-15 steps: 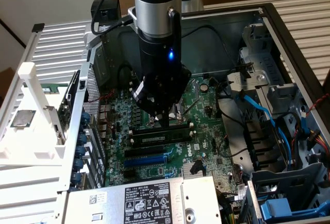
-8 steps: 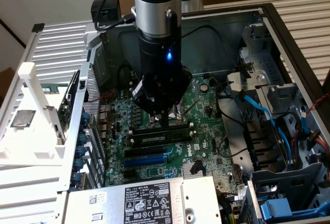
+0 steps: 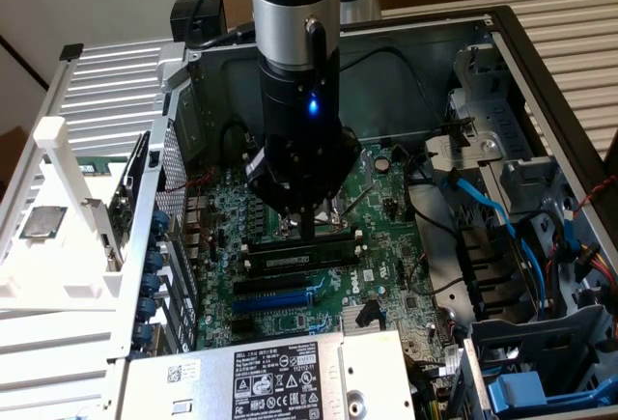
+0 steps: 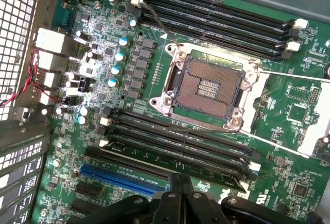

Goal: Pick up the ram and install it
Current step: 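Press down the ram until it locks into place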

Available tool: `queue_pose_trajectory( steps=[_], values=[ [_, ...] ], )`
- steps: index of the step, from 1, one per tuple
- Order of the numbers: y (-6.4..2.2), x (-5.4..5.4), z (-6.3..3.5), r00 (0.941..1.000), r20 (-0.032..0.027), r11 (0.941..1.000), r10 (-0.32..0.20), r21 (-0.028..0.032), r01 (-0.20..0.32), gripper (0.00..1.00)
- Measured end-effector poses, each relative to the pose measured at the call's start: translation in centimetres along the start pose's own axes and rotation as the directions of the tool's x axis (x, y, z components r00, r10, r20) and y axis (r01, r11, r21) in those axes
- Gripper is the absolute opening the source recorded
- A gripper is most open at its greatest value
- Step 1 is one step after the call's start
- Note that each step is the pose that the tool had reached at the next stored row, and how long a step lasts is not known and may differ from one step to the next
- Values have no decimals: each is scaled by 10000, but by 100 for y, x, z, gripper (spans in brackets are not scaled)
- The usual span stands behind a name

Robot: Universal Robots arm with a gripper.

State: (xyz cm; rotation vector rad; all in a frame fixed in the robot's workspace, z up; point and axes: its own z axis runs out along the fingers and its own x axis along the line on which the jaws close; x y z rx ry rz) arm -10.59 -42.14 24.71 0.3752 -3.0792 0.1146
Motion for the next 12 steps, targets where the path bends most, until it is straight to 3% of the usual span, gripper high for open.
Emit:
queue_pose_trajectory(
  steps=[6, 12],
  values=[
    [0, 0, 0, 9974, -42, 9974, 721, -15, -721, 10],
    [0, 0, 0, 9893, -90, 9893, 1456, -36, -1456, 10]
  ],
)
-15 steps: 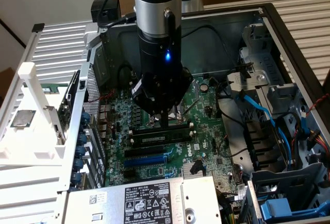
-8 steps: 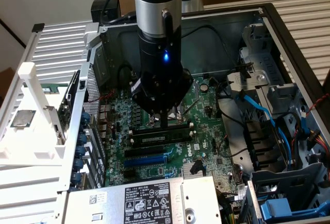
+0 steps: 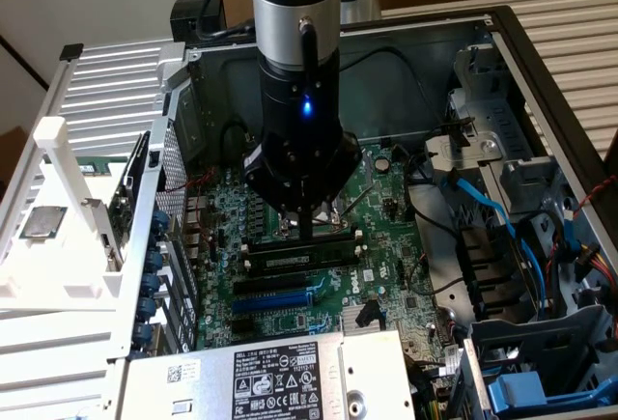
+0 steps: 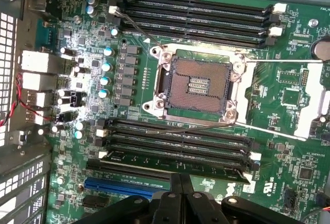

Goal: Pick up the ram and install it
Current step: 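Press down the ram until it locks into place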

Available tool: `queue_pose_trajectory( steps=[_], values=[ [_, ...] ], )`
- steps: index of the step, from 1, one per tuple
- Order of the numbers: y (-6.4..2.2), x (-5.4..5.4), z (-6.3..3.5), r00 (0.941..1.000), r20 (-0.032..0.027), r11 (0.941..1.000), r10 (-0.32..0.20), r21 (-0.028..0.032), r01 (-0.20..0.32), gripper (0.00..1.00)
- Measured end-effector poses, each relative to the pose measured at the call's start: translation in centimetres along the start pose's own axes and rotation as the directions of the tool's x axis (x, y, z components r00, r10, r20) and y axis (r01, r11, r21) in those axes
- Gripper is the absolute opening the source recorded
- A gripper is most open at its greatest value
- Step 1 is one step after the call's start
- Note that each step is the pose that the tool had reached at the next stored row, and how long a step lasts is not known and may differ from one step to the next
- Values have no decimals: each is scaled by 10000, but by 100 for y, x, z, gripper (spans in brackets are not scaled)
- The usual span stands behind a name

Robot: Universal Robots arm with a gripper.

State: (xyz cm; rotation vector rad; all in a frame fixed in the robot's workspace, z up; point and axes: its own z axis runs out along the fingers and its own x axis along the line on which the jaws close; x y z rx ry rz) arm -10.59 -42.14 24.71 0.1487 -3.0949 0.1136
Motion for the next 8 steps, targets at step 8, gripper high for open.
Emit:
queue_pose_trajectory(
  steps=[8],
  values=[
    [0, 0, 0, 9996, -21, 9996, 290, -12, -290, 10]
  ],
)
